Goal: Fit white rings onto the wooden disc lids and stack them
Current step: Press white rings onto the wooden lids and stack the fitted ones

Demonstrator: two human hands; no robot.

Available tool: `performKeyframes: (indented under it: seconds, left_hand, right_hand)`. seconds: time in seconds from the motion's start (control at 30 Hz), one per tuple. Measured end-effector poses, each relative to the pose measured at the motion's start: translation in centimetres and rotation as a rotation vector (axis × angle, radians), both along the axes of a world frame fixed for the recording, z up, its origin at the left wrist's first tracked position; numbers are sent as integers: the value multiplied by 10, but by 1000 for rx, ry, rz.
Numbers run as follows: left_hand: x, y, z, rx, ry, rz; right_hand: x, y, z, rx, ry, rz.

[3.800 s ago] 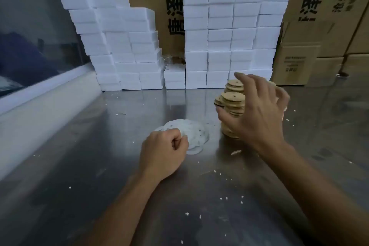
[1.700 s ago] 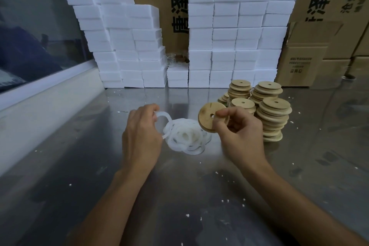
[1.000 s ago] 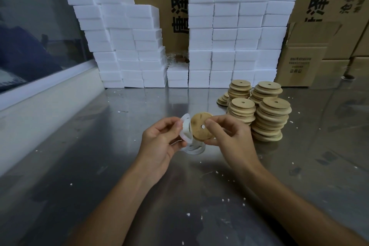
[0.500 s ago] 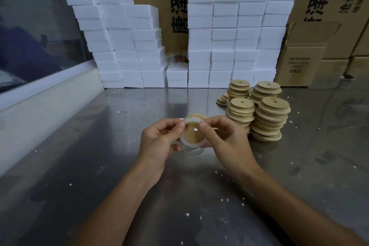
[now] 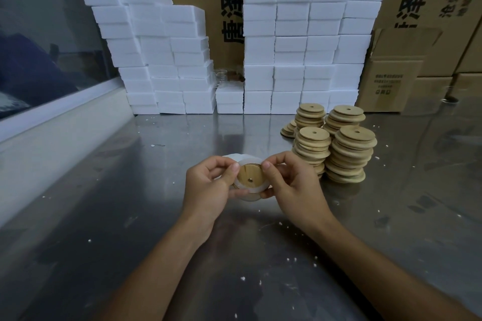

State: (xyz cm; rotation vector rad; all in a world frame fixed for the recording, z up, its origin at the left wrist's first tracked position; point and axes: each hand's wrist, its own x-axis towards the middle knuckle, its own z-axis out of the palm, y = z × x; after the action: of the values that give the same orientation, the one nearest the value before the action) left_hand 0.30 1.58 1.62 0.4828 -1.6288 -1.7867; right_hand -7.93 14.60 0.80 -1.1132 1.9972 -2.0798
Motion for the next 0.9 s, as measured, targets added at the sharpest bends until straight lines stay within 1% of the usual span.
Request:
performKeyframes:
  seconds: [0.2, 0.43, 0.73, 0.83, 0.9]
  left_hand:
    - [0, -3, -2, -26, -27, -8]
    - [-1, -8, -9, -1, -93, -50]
    - [0, -15, -12, -95, -99, -65]
    - [1, -16, -12, -84, -95, -71]
    - [1, -17, -12, -98, -94, -71]
  right_hand:
    - [-3, 2, 1, 20, -32, 27]
    - [-12, 8, 3, 128, -175, 116]
    - [-22, 14, 4, 241, -206, 166]
    - [-23, 14, 3, 222, -267, 177]
    - [-22, 15, 2, 209, -248, 172]
